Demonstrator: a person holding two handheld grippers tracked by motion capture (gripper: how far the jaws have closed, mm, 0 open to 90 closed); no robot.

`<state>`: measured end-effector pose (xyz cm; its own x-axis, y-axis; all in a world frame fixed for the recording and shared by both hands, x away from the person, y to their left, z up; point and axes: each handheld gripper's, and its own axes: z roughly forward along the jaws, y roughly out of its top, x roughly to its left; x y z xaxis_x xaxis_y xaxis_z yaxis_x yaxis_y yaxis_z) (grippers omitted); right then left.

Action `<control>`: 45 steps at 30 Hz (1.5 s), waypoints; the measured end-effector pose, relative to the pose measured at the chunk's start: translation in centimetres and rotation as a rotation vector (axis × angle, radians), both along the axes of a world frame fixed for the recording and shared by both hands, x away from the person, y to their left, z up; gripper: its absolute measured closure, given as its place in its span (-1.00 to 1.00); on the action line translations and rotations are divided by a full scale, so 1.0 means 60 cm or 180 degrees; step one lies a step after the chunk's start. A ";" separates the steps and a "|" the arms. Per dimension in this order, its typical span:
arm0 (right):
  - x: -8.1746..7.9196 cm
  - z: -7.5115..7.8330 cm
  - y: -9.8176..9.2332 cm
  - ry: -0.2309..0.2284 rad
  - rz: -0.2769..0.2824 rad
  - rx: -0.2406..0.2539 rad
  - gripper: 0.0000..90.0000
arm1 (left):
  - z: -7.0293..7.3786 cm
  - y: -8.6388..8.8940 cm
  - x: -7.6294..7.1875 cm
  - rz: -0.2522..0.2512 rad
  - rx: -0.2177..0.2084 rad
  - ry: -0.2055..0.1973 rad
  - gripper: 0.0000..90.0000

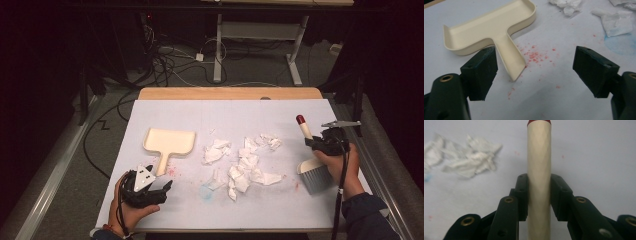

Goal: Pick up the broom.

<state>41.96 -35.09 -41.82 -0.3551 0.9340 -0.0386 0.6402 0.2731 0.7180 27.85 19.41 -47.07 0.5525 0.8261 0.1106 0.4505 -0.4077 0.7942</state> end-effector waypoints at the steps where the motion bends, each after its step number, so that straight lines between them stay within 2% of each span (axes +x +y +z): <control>1: -0.006 0.009 0.000 -0.0091 0.0008 0.0034 0.60 | 0.002 -0.004 0.000 -0.0026 -0.0024 0.0003 -0.57; 3: -0.019 0.028 0.000 -0.0277 0.0038 0.0114 0.60 | 0.003 -0.007 0.000 -0.0044 -0.0018 -0.0011 -0.57; 7: -0.044 0.060 0.004 -0.0595 0.0089 0.0246 0.60 | 0.026 -0.035 0.001 -0.0194 -0.0146 -0.0110 -0.57; 10: -0.061 0.079 0.013 -0.0780 0.0139 0.0405 0.60 | 0.050 -0.069 0.003 -0.0385 -0.0246 -0.0177 -0.56; 13: -0.074 0.092 0.032 -0.0979 0.0181 0.0497 0.60 | 0.075 -0.114 0.000 -0.0626 -0.0331 -0.0276 -0.57; 14: -0.078 0.095 0.041 -0.1023 0.0200 0.0512 0.60 | 0.075 -0.114 0.000 -0.0626 -0.0331 -0.0276 -0.56; 15: -0.083 0.098 0.049 -0.1082 0.0233 0.0520 0.60 | 0.091 -0.147 -0.003 -0.0801 -0.0394 -0.0333 -0.56; 16: -0.088 0.101 0.058 -0.1145 0.0260 0.0540 0.60 | 0.099 -0.164 -0.004 -0.0900 -0.0440 -0.0348 -0.56; 17: -0.093 0.104 0.068 -0.1202 0.0281 0.0552 0.60 | 0.099 -0.164 -0.004 -0.0900 -0.0440 -0.0348 -0.57; 18: -0.097 0.107 0.077 -0.1243 0.0317 0.0570 0.60 | 0.105 -0.182 -0.003 -0.0987 -0.0484 -0.0364 -0.57; 19: -0.102 0.109 0.086 -0.1288 0.0348 0.0617 0.60 | 0.115 -0.217 0.000 -0.1152 -0.0588 -0.0387 -0.57; 20: -0.107 0.112 0.095 -0.1328 0.0388 0.0640 0.60 | 0.115 -0.217 0.000 -0.1152 -0.0588 -0.0387 -0.57; 21: -0.107 0.112 0.095 -0.1328 0.0388 0.0640 0.60 | 0.119 -0.235 0.002 -0.1225 -0.0609 -0.0387 -0.57; 23: -0.123 0.118 0.122 -0.1442 0.0500 0.0710 0.60 | 0.122 -0.270 0.006 -0.1281 -0.0630 -0.0409 -0.57; 25: -0.132 0.120 0.139 -0.1505 0.0577 0.0711 0.60 | 0.121 -0.310 0.016 -0.1379 -0.0689 -0.0337 -0.57; 26: -0.137 0.121 0.145 -0.1523 0.0604 0.0726 0.60 | 0.120 -0.320 0.019 -0.1388 -0.0695 -0.0334 -0.57; 30: -0.151 0.114 0.170 -0.1577 0.0727 0.0762 0.60 | 0.117 -0.339 0.030 -0.1406 -0.0765 -0.0245 -0.57; 32: -0.157 0.109 0.180 -0.1601 0.0768 0.0736 0.59 | 0.113 -0.349 0.038 -0.1433 -0.0850 -0.0190 -0.56; 35: -0.162 0.104 0.192 -0.1630 0.0828 0.0725 0.60 | 0.109 -0.357 0.043 -0.1462 -0.0908 -0.0131 -0.51; 38: -0.167 0.100 0.202 -0.1649 0.0885 0.0803 0.59 | 0.106 -0.361 0.046 -0.1440 -0.0904 -0.0152 -0.42; 39: -0.171 0.100 0.205 -0.1666 0.0899 0.0828 0.59 | 0.102 -0.364 0.047 -0.1444 -0.0955 -0.0162 -0.41; 42: -0.181 0.102 0.213 -0.1763 0.0995 0.0856 0.59 | 0.096 -0.365 0.046 -0.1354 -0.0917 -0.0246 -0.21; 45: -0.192 0.105 0.218 -0.1810 0.1057 0.0872 0.59 | 0.091 -0.358 0.047 -0.1420 -0.1009 -0.0271 -0.12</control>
<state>30.46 -22.00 -35.52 -0.6172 0.7826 -0.0817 0.0603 0.1505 0.9868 30.66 -2.07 -41.60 0.8566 0.5140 -0.0457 0.2176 -0.2794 0.9352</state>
